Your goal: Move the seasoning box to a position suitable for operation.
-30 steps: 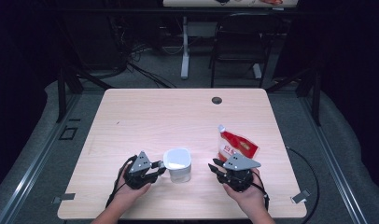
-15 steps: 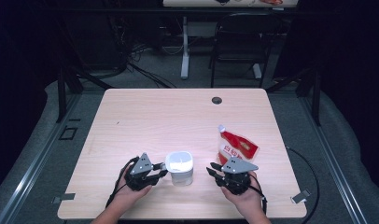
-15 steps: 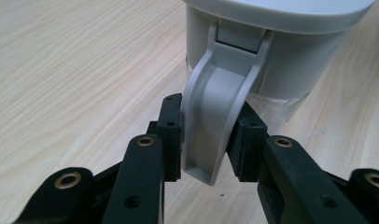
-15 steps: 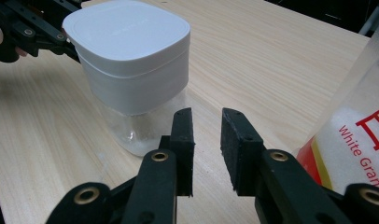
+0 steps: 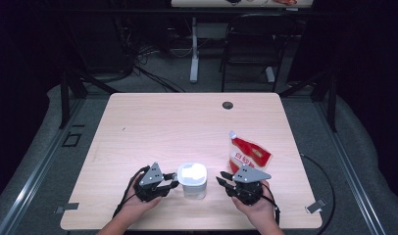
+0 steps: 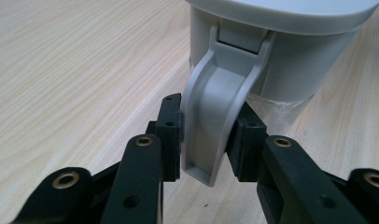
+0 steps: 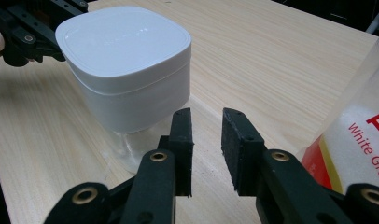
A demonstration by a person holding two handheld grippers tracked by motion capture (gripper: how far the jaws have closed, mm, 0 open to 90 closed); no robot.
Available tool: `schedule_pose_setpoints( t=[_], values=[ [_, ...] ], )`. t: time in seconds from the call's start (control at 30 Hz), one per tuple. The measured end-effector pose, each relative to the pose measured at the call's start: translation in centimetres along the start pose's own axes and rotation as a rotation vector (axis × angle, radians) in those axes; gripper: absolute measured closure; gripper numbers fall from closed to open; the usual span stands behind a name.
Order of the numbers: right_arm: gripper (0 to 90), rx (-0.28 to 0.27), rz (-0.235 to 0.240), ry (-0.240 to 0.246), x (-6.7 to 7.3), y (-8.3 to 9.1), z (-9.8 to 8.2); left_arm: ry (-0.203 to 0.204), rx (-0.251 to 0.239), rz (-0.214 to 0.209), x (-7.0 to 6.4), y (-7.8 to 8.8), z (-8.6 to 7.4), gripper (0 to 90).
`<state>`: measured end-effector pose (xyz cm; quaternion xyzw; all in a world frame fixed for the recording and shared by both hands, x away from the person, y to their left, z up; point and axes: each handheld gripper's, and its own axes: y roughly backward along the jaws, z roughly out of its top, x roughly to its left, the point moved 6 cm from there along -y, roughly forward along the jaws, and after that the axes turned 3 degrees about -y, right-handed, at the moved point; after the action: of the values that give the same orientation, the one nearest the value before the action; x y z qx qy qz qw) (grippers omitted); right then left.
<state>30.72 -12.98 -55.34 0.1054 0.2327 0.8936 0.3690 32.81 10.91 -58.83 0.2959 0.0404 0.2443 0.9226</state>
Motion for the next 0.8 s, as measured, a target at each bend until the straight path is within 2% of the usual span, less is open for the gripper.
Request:
schedule_pose_setpoints(
  t=[0.03, 0.07, 0.1, 0.2, 0.43, 0.53, 0.63, 0.7, 0.8],
  values=[
    [73.9, 0.000, 0.001, 0.000, 0.0, 0.0, 0.0, 0.000, 0.000, 0.000, 0.0, 0.0, 0.0, 67.2],
    [73.9, -0.001, 0.001, 0.001, 0.0, 0.0, 0.0, 0.025, -0.003, 0.013, 0.2, 0.0, -0.1, 64.1],
    [73.9, -0.001, 0.002, 0.001, 0.0, 0.0, 0.0, 0.027, -0.001, 0.012, 0.2, 0.1, -0.1, 63.2],
    [73.8, -0.001, 0.005, -0.001, 0.0, -0.1, -0.1, 0.040, 0.001, 0.011, 0.2, 0.1, -0.2, 62.2],
    [73.3, -0.001, 0.005, -0.004, 0.0, 0.0, -0.1, 0.042, 0.004, 0.013, 0.2, 0.4, -0.2, 63.3],
    [72.8, -0.002, 0.006, -0.003, 0.0, -0.1, -0.1, 0.067, 0.010, 0.026, 0.2, 0.6, -0.2, 61.3],
    [72.6, -0.003, 0.008, -0.002, 0.1, 0.0, -0.1, 0.074, -0.002, 0.045, 0.2, 0.9, 0.0, 58.3],
    [72.5, -0.003, 0.008, -0.002, 0.1, 0.0, 0.0, 0.079, -0.004, 0.048, 0.2, 1.1, 0.1, 56.8],
    [72.6, -0.005, 0.007, -0.006, 0.0, 0.0, 0.0, 0.107, -0.009, 0.039, 0.1, 1.4, 0.2, 54.1]
  ],
)
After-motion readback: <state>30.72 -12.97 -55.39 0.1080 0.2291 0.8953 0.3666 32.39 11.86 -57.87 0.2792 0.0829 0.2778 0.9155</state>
